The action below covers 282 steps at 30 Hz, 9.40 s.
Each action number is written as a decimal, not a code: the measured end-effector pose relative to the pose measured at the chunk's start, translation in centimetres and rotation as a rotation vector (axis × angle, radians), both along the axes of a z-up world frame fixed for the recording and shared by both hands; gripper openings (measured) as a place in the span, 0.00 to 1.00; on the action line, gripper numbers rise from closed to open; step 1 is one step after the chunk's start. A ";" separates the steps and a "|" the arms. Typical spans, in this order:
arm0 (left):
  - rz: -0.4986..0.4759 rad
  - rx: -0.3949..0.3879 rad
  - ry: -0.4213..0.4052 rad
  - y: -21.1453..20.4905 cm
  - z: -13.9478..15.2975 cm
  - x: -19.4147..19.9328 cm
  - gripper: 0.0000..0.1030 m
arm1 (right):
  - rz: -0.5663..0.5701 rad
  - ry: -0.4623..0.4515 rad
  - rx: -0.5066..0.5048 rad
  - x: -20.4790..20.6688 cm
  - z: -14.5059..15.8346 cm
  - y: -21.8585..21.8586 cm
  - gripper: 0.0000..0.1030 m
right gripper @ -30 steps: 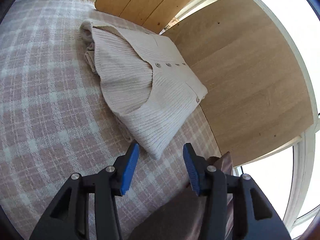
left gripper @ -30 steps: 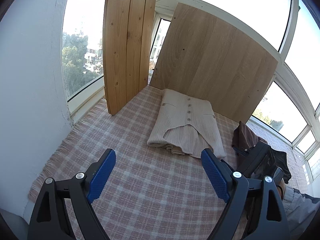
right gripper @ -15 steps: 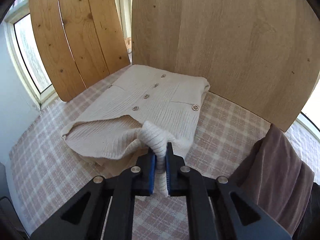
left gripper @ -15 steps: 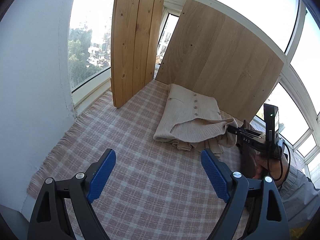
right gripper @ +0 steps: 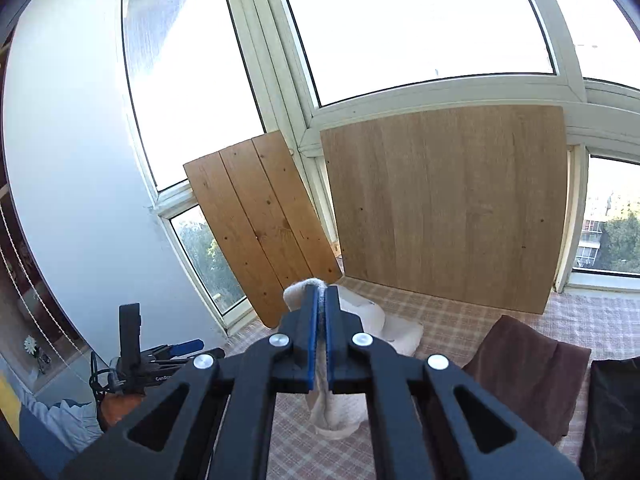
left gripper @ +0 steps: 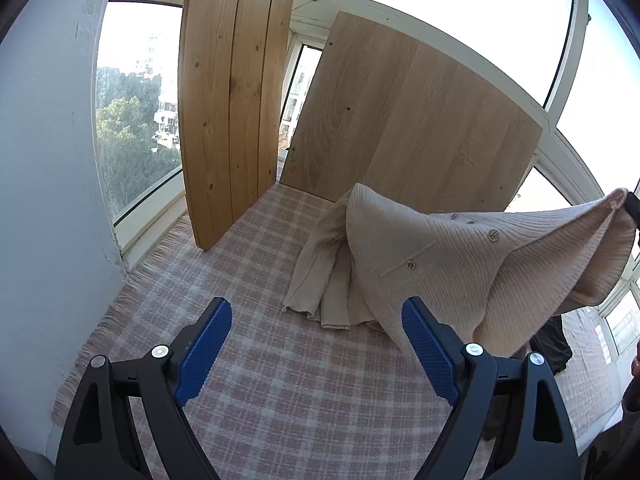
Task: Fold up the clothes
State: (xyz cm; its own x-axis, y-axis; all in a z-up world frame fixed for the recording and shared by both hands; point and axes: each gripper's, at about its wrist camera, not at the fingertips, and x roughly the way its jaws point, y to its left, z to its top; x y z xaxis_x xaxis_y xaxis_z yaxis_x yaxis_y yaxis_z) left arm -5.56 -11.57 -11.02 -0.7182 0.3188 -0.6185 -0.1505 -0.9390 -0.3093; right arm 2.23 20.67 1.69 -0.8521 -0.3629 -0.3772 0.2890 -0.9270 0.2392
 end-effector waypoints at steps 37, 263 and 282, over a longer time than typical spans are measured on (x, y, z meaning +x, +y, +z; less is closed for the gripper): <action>-0.179 -0.166 -0.199 17.7 -11.2 -0.2 0.84 | -0.095 -0.654 0.218 4.0 -26.9 1.6 0.22; -0.070 -0.179 0.630 -0.5 21.7 22.8 0.04 | -0.086 0.268 0.166 22.2 5.2 -10.4 0.14; -0.011 -0.182 0.708 7.4 31.4 -5.6 0.04 | -0.151 0.332 0.272 -8.1 12.6 -1.9 0.14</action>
State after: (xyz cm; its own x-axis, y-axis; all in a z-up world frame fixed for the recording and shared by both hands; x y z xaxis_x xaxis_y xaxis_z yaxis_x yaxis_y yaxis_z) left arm -11.17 -4.12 20.34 -0.9629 0.2650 -0.0505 -0.2666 -0.9635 0.0265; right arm -5.84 18.81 14.34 -0.9788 -0.1504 -0.1391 0.1652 -0.9810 -0.1014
